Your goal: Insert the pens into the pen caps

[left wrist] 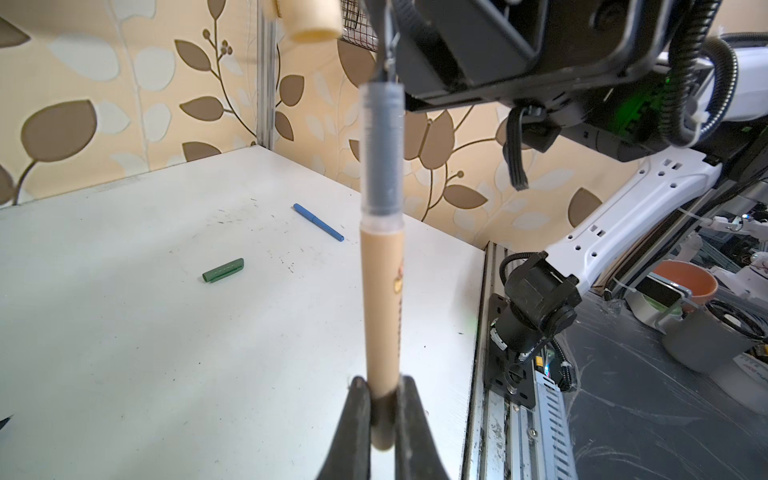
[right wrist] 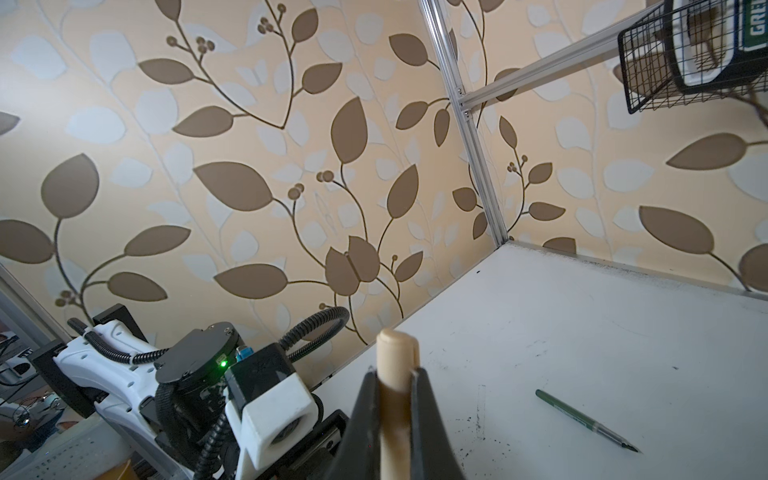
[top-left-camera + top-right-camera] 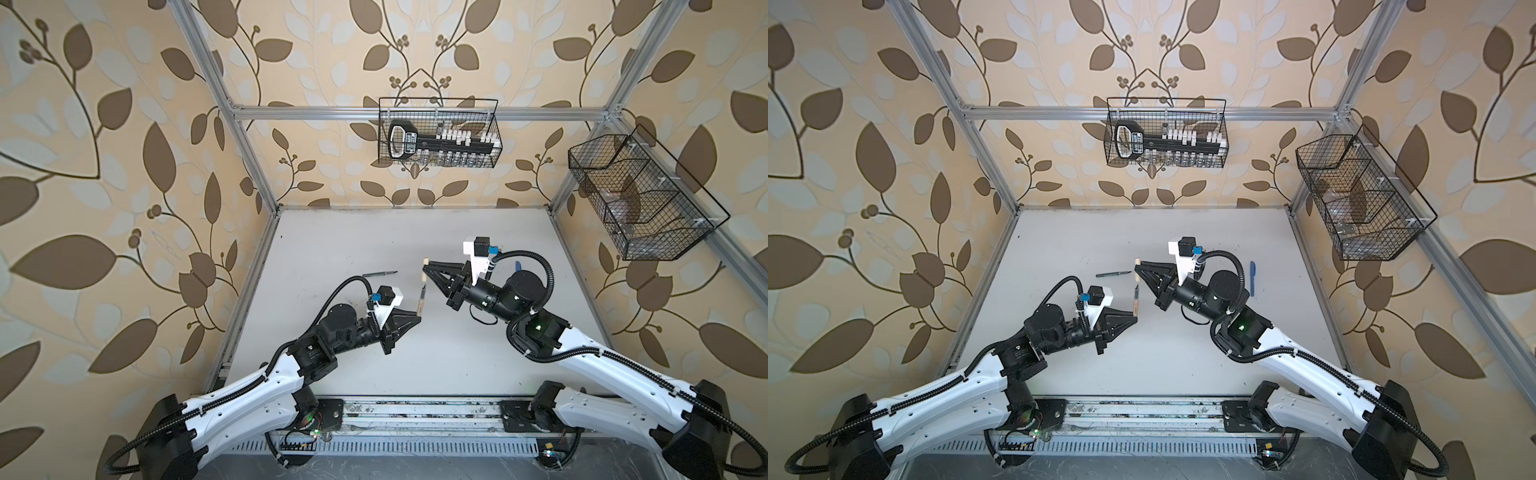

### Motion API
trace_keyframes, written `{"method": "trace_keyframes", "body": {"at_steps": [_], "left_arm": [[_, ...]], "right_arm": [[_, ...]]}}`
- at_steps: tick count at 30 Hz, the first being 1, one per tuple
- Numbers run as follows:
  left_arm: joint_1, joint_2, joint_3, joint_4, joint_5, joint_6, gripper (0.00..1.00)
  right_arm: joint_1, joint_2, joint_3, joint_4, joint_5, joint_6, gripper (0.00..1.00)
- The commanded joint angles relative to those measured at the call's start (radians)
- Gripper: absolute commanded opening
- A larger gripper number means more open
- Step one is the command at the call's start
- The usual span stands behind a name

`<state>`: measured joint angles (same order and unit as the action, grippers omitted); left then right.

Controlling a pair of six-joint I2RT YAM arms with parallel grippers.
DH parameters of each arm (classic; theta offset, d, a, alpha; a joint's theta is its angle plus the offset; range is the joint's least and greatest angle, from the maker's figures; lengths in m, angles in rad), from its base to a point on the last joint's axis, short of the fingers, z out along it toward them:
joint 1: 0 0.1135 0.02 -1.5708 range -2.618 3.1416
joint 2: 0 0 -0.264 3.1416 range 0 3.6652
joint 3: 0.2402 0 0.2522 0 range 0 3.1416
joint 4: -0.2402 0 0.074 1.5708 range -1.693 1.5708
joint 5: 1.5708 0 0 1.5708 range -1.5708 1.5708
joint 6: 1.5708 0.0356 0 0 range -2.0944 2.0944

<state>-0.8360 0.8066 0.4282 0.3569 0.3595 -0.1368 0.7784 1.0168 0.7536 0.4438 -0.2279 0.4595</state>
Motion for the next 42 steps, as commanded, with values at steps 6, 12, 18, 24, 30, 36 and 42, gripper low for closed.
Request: {"method": "trace_keyframes", "body": {"at_steps": [6, 12, 18, 24, 30, 36, 42], "left_arm": [[0.014, -0.019, 0.032, 0.005, -0.009, 0.020, 0.00], [0.014, -0.008, 0.034, -0.001, -0.006, 0.022, 0.00], [0.014, -0.006, 0.034, 0.004, -0.004, 0.020, 0.00], [0.014, -0.005, 0.035, 0.003, -0.001, 0.018, 0.00], [0.014, 0.006, 0.038, 0.008, 0.002, 0.017, 0.00], [0.014, -0.003, 0.037, 0.004, -0.001, 0.018, 0.00], [0.014, -0.017, 0.032, -0.001, -0.008, 0.018, 0.00]], "right_arm": [[0.003, -0.009, -0.008, 0.000, -0.007, 0.005, 0.00], [-0.006, -0.033, 0.001, 0.008, -0.015, 0.018, 0.00], [-0.034, -0.059, 0.009, 0.008, -0.032, 0.015, 0.00], [-0.015, -0.049, 0.000, 0.005, -0.033, 0.010, 0.00], [0.004, -0.018, -0.012, 0.039, -0.038, 0.028, 0.00], [0.013, -0.015, -0.017, 0.018, -0.022, 0.021, 0.00], [0.016, -0.020, -0.030, 0.006, -0.011, 0.018, 0.00]]}}
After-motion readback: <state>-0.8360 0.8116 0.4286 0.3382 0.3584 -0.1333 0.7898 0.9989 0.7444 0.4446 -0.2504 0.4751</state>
